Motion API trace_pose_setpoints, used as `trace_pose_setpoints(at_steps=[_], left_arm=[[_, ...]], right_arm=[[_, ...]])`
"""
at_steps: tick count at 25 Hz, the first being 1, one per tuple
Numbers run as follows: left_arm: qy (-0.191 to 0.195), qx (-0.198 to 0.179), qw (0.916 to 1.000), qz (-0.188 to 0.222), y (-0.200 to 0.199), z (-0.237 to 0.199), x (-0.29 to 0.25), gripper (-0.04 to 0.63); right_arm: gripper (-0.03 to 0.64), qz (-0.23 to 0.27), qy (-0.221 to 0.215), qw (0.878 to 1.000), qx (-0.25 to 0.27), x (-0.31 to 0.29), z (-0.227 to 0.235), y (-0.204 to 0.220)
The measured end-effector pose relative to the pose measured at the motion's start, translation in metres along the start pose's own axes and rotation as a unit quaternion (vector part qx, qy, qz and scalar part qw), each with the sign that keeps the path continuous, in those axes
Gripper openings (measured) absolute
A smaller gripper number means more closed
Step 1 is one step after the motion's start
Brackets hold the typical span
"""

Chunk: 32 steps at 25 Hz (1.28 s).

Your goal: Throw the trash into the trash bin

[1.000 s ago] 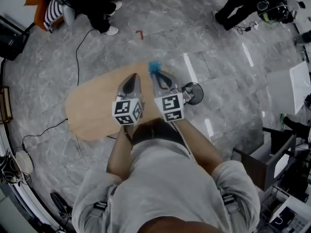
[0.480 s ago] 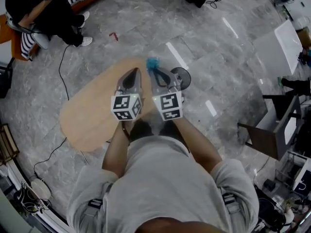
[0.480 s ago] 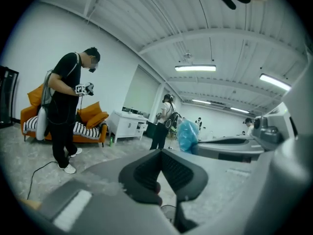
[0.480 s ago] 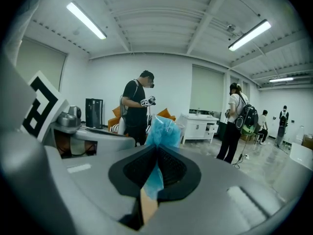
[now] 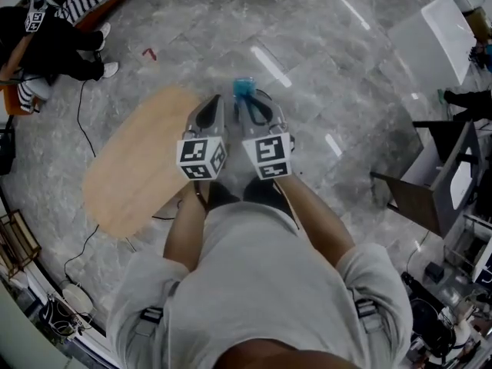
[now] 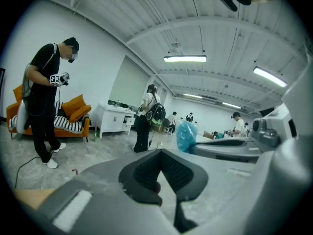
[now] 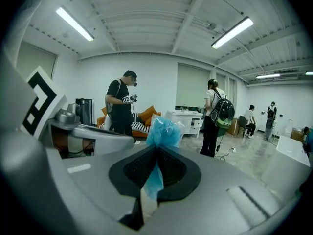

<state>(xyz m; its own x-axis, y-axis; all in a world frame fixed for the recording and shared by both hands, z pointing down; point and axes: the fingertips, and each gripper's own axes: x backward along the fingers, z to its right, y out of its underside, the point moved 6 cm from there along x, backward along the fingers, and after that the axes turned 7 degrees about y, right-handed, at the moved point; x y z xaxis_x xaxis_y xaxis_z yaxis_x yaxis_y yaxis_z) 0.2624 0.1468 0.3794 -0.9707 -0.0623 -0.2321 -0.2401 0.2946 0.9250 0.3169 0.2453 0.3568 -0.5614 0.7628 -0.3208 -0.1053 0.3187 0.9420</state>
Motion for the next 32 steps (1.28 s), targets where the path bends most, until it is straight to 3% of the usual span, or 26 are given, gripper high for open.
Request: trace_pose_setpoints(at_steps=[5, 10, 16, 24, 29, 32], left_arm=[[-0.012, 0.013, 0.9998, -0.007, 0.015, 0.044, -0.041, 0.018], [-0.037, 0.02, 0.9987, -0.027, 0.029, 0.049, -0.059, 0.018], [-0.039, 0.027, 0.9977, -0.05, 0.047, 0.021, -0.079, 0.018], [-0.019, 0.058, 0.9951, -0.077, 0.083, -0.029, -0.122, 0.018], [-0.017, 0.061, 0.9927, -0.103, 0.13, -0.048, -0.154, 0.018], [-0.022, 0.058, 0.9917, -0.112, 0.168, -0.059, -0.181, 0.018]], right_arm=[[0.025, -0.011, -0.006, 1.0, -0.002, 0.007, 0.062, 0.022], [0.025, -0.03, -0.01, 0.999, -0.031, -0.002, 0.098, 0.045], [0.025, -0.057, -0.003, 0.997, -0.056, -0.033, 0.104, 0.074], [0.025, -0.106, -0.006, 0.993, -0.046, -0.089, 0.097, 0.114], [0.025, -0.142, -0.023, 0.988, -0.057, -0.121, 0.099, 0.17], [0.025, -0.157, -0.042, 0.986, -0.034, -0.144, 0.102, 0.214]])
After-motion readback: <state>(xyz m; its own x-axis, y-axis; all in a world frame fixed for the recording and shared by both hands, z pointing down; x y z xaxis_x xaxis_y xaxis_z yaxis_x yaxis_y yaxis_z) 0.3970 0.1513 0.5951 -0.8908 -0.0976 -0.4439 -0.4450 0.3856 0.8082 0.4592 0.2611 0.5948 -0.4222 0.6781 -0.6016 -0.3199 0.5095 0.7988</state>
